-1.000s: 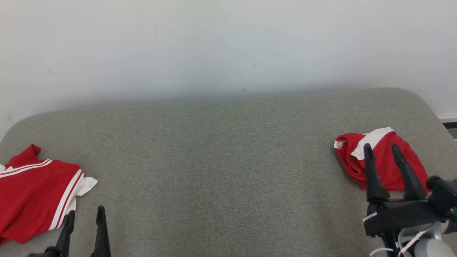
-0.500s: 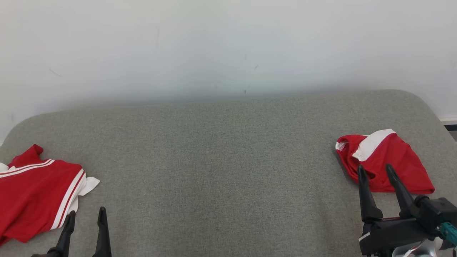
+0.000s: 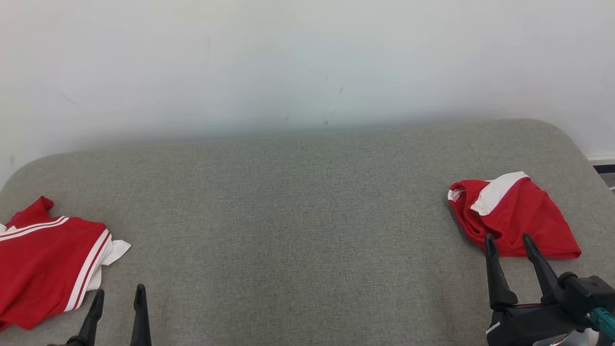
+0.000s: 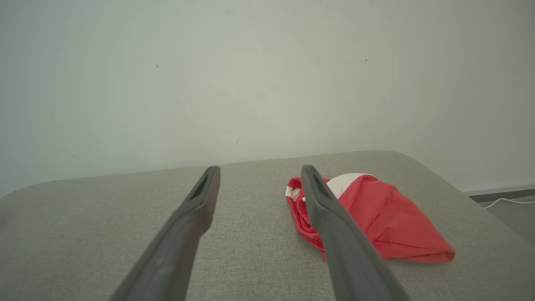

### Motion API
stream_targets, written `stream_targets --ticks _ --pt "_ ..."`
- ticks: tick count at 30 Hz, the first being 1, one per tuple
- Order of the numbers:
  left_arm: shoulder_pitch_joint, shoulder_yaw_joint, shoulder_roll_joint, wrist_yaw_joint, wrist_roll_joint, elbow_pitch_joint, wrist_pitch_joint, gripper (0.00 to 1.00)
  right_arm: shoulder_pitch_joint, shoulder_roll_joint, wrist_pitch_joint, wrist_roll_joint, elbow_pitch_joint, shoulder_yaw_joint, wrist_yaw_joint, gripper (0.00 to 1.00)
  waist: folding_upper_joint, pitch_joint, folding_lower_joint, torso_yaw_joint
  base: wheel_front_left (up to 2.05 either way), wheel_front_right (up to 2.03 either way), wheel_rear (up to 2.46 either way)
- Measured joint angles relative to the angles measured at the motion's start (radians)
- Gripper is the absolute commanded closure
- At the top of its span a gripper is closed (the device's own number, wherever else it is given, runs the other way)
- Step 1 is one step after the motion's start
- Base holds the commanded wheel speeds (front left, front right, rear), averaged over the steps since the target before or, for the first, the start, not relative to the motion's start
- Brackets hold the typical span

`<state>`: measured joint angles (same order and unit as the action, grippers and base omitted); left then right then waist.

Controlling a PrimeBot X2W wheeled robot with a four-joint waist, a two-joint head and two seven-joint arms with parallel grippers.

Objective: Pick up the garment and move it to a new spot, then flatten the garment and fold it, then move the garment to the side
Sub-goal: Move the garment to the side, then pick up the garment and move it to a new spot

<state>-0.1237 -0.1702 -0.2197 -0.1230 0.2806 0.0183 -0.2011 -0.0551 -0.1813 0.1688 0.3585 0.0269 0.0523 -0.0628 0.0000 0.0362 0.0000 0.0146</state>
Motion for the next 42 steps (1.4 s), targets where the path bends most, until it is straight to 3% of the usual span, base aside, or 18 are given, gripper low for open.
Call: stream_targets --ticks 24,31,42 --pt "0.004 0.003 0.000 0.000 -0.034 -0.010 0.069 0.00 -0.002 -0.005 -0.011 -0.010 0.029 -0.014 -0.016 0.00 0.0000 -0.001 0.0000 0.012 0.00 0.00 0.00" --pt "0.007 -0.002 -0.007 0.000 -0.062 -0.010 0.087 0.00 -0.006 -0.007 -0.012 -0.010 0.031 -0.016 -0.016 0.00 0.0000 0.001 0.0000 0.050 0.00 0.00 0.00" --pt "0.031 -0.004 -0.032 0.000 -0.070 0.002 0.132 0.00 -0.022 -0.006 -0.028 -0.008 0.051 -0.007 -0.014 0.00 0.0000 0.013 0.0000 0.170 0.00 0.00 0.00"
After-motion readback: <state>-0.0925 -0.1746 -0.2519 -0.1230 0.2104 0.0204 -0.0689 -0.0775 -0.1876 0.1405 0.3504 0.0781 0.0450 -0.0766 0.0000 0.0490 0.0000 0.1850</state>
